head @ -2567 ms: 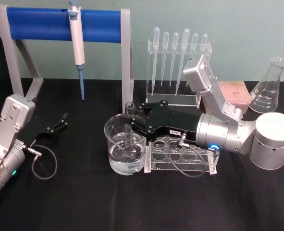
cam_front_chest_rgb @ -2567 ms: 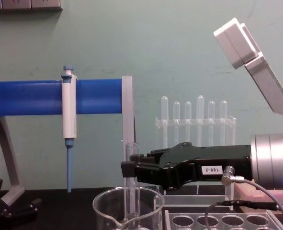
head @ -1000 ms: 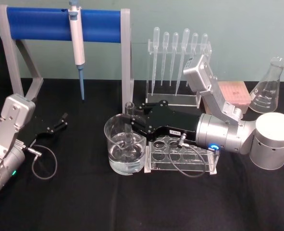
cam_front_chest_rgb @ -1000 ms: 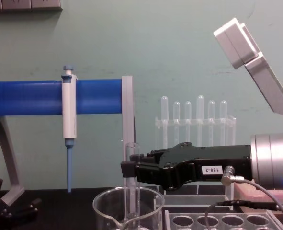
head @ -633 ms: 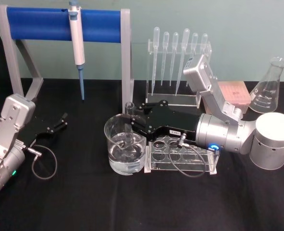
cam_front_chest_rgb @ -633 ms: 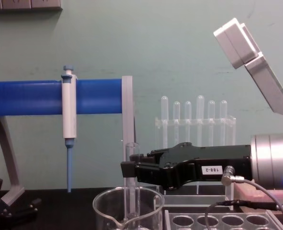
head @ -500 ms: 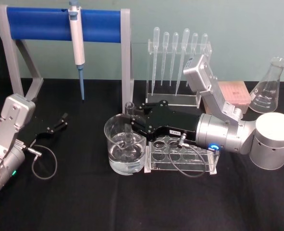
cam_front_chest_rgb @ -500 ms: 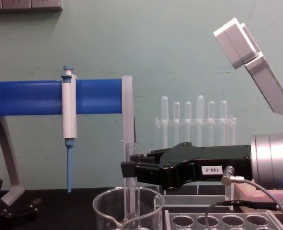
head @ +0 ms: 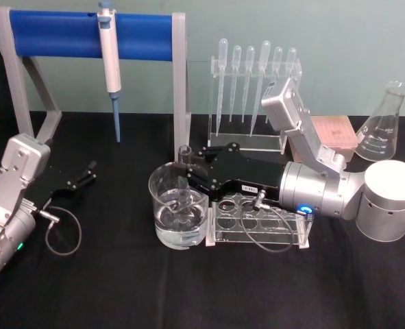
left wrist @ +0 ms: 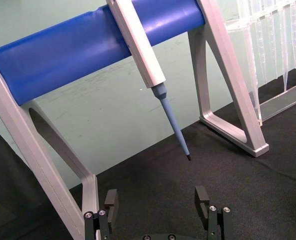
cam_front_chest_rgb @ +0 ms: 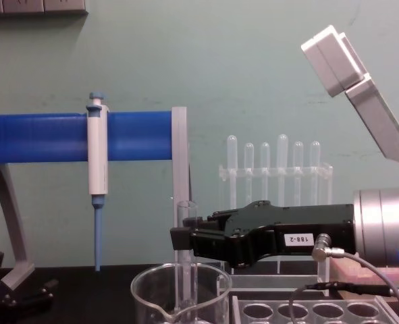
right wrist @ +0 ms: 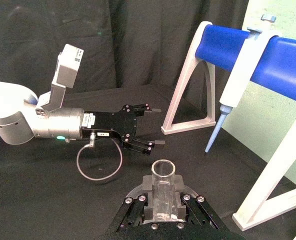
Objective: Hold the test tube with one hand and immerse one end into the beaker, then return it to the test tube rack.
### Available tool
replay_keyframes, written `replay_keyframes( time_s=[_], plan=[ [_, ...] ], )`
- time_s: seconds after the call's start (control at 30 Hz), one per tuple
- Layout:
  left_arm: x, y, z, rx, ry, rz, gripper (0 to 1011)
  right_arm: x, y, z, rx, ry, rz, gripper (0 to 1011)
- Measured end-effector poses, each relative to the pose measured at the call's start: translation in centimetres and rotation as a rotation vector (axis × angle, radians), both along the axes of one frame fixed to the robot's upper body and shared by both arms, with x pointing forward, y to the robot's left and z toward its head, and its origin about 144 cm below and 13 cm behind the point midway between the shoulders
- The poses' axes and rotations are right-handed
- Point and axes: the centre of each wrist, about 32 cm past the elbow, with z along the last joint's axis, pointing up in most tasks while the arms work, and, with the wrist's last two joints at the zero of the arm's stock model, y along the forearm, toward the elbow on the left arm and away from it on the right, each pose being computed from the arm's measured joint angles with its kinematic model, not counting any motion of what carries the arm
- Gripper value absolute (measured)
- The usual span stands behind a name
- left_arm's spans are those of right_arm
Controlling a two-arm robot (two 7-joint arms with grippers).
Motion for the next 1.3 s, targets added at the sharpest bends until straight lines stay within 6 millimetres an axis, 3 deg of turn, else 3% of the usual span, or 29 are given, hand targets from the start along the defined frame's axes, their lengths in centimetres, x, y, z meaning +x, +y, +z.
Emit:
replay_keyframes(
  time_s=[1.3],
  plan=[
    [0.0,0.0,0.0,0.0,0.0,0.0,1000,0.0,0.0,0.0,0.0,0.0,0.0,242]
  ],
)
